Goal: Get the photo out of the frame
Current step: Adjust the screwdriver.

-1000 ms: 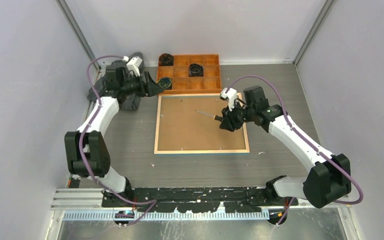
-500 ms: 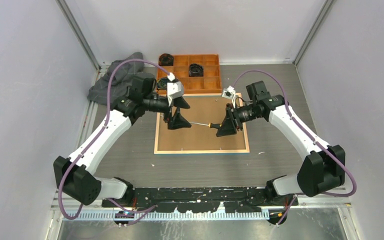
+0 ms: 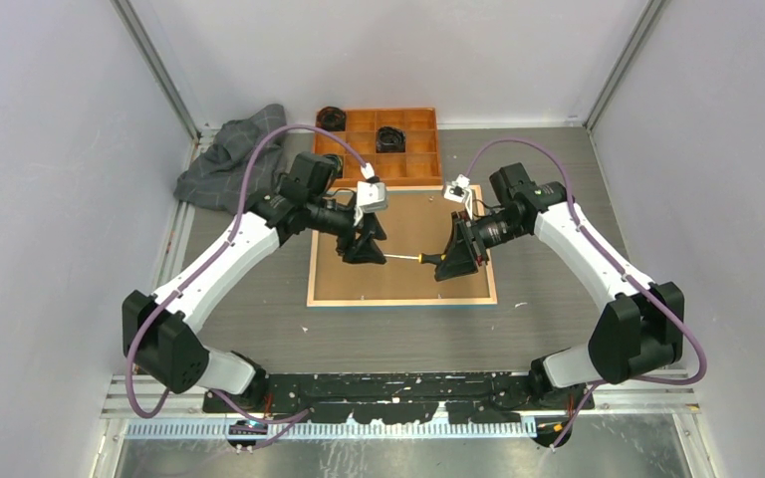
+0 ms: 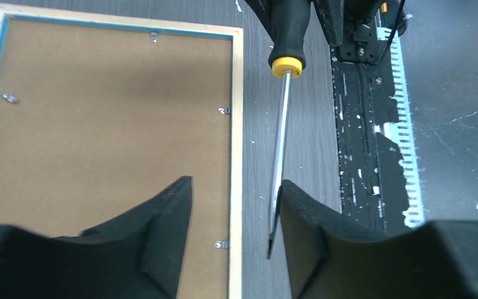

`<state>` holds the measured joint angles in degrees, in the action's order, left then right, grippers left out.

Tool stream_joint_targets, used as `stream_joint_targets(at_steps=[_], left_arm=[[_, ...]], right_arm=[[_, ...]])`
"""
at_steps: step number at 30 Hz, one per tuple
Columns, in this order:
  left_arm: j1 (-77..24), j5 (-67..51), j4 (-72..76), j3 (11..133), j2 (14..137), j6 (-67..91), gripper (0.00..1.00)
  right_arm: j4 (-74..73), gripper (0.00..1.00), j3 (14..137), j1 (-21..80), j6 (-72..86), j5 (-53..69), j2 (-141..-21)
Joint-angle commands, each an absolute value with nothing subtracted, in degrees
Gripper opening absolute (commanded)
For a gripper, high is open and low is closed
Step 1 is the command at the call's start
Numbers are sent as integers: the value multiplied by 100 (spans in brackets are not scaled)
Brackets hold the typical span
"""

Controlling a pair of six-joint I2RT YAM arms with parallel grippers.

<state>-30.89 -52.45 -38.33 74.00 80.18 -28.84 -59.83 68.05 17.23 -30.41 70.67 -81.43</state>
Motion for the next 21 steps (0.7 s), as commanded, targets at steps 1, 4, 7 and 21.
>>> stream_joint_targets(at_steps=[1,4,7,21], left_arm=[[-3168,-5155,-3904,7620,8109,-3006,49],[-3204,-5113,-3837,7604,8138,-2971,25],[-3250,-5073,-3758,7566,8164,-2911,1],[-2537,-6119,-824,6533,8319,41,0]], right_arm=[[-6083,1,7057,1706,-3208,7367,-8173],[-6082,1,7081,1711,-3180,7332,-8246],[-6030,2,7147,1705,-3026,7237,-8342],[-2047,92,5819,1681,60,6134,-7077]])
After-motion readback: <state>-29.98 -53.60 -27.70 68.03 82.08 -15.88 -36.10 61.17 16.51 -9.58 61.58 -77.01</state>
